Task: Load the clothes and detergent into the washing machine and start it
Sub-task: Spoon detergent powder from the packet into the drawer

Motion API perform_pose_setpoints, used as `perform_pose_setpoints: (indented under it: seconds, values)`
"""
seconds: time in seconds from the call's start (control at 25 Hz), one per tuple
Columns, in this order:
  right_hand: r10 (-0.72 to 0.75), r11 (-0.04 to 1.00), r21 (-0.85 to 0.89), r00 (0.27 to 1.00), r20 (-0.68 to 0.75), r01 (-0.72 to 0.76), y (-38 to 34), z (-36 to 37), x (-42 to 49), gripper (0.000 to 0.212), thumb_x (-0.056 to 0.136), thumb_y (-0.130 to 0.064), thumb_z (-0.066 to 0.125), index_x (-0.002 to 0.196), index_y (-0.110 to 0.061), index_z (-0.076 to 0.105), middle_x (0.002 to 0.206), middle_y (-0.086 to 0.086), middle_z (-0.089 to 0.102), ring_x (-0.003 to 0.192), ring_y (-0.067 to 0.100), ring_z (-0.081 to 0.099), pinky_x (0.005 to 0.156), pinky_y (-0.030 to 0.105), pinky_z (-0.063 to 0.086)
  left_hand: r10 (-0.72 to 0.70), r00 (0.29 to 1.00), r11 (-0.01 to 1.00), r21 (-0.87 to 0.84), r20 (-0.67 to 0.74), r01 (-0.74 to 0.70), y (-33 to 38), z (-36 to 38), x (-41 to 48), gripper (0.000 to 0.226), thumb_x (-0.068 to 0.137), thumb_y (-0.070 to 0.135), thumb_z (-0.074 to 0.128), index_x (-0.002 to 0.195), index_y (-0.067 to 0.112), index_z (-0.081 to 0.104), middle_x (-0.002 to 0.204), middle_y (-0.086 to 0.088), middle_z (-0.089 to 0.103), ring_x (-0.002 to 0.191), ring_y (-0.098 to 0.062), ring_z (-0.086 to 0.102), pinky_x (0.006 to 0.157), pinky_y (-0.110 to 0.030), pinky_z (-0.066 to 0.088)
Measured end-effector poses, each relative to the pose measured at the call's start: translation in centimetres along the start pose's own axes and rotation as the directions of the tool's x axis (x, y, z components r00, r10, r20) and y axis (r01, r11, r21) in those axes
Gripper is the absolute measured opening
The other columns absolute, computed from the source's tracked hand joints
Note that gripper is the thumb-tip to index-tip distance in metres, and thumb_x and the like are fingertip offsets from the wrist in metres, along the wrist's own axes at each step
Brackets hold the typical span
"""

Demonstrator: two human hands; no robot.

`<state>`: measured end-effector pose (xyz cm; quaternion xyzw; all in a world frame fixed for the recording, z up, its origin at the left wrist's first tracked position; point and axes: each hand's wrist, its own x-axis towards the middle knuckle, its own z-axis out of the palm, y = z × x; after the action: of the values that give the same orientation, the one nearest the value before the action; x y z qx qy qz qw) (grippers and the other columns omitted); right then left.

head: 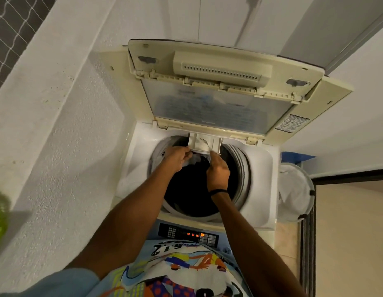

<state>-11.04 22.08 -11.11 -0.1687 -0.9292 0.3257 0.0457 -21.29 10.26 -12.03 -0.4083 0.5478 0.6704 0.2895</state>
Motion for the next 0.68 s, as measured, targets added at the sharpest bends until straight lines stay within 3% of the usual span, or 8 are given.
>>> perform_pose_setpoints:
  seconds: [0.12,0.24,0.36,0.44,0.52,0.6,0.68]
  values:
    - [0.035,0.999,0.013,0.999,0.012,-0.035,0.6,0.2,-0.4,0.046,0.086,0.012,0.053,0.129,-0.004,0.057,0.120,0.018,0.066,0.111,0.031,0.064,0.099,0.036,0.049,0.022,1.000,0.999,0.042,0.012,-0.022,0.2,0.0,-0.4,0.010,0.092,0.001,0.061,0.101,-0.002,0.063,0.087,-0.009,0.065,0.077,-0.014,0.063,0.053,-0.018,0.056]
    - [0.097,0.994,0.049,0.995,-0.005,-0.097,0.8,0.0,-0.3,0.044,0.088,0.009,0.052,0.128,-0.007,0.060,0.117,0.015,0.068,0.109,0.028,0.065,0.097,0.033,0.050,0.036,0.999,0.998,0.060,0.005,-0.036,0.3,0.1,-1.1,0.003,0.093,0.001,0.059,0.092,0.001,0.062,0.082,-0.007,0.061,0.073,-0.013,0.060,0.057,-0.018,0.056]
    - [0.322,0.930,0.214,0.944,-0.077,-0.299,-0.8,-1.4,0.0,0.030,0.093,-0.002,0.053,0.117,-0.009,0.069,0.100,0.014,0.074,0.090,0.026,0.069,0.086,0.028,0.052,0.056,0.998,0.994,0.097,-0.004,-0.055,0.1,0.2,-1.7,0.013,0.094,0.004,0.058,0.081,0.006,0.060,0.078,-0.004,0.058,0.067,-0.011,0.055,0.057,-0.017,0.052]
    - [0.527,0.751,0.466,0.850,0.003,-0.467,-1.8,-2.2,0.5,0.024,0.093,-0.005,0.056,0.111,-0.006,0.072,0.093,0.014,0.075,0.072,0.017,0.067,0.075,0.020,0.056,0.069,0.998,0.993,0.094,-0.010,-0.068,0.1,0.2,-2.7,0.014,0.095,0.006,0.056,0.082,0.008,0.061,0.077,-0.003,0.060,0.068,-0.010,0.057,0.064,-0.018,0.053]
    - [0.614,0.429,0.712,0.758,0.222,-0.556,-2.5,-2.6,0.8,0.022,0.092,-0.001,0.057,0.110,0.003,0.069,0.087,0.017,0.072,0.063,0.013,0.064,0.057,0.014,0.054,0.118,0.992,0.993,0.035,-0.034,-0.117,0.4,-0.3,-4.1,0.014,0.093,0.003,0.056,0.081,0.007,0.061,0.075,-0.003,0.061,0.067,-0.011,0.058,0.069,-0.020,0.053]
    - [0.537,0.179,0.814,0.748,0.390,-0.553,-3.6,-3.2,0.5,0.020,0.093,0.005,0.054,0.110,0.009,0.064,0.083,0.016,0.068,0.064,0.016,0.065,0.056,0.018,0.056,0.202,0.977,0.978,-0.034,-0.065,-0.205,1.0,-1.5,-6.4,0.010,0.088,-0.002,0.059,0.082,0.005,0.062,0.070,-0.007,0.060,0.065,-0.014,0.059,0.066,-0.021,0.056]
    - [0.393,0.063,0.832,0.780,0.486,-0.550,-5.5,-4.2,0.1,0.014,0.094,0.006,0.052,0.103,0.007,0.062,0.084,0.016,0.066,0.070,0.019,0.065,0.062,0.022,0.059,0.316,0.942,0.946,-0.042,-0.113,-0.322,2.0,-3.3,-9.0,0.014,0.079,-0.003,0.062,0.070,0.007,0.067,0.064,-0.010,0.061,0.061,-0.020,0.058,0.069,-0.030,0.059]
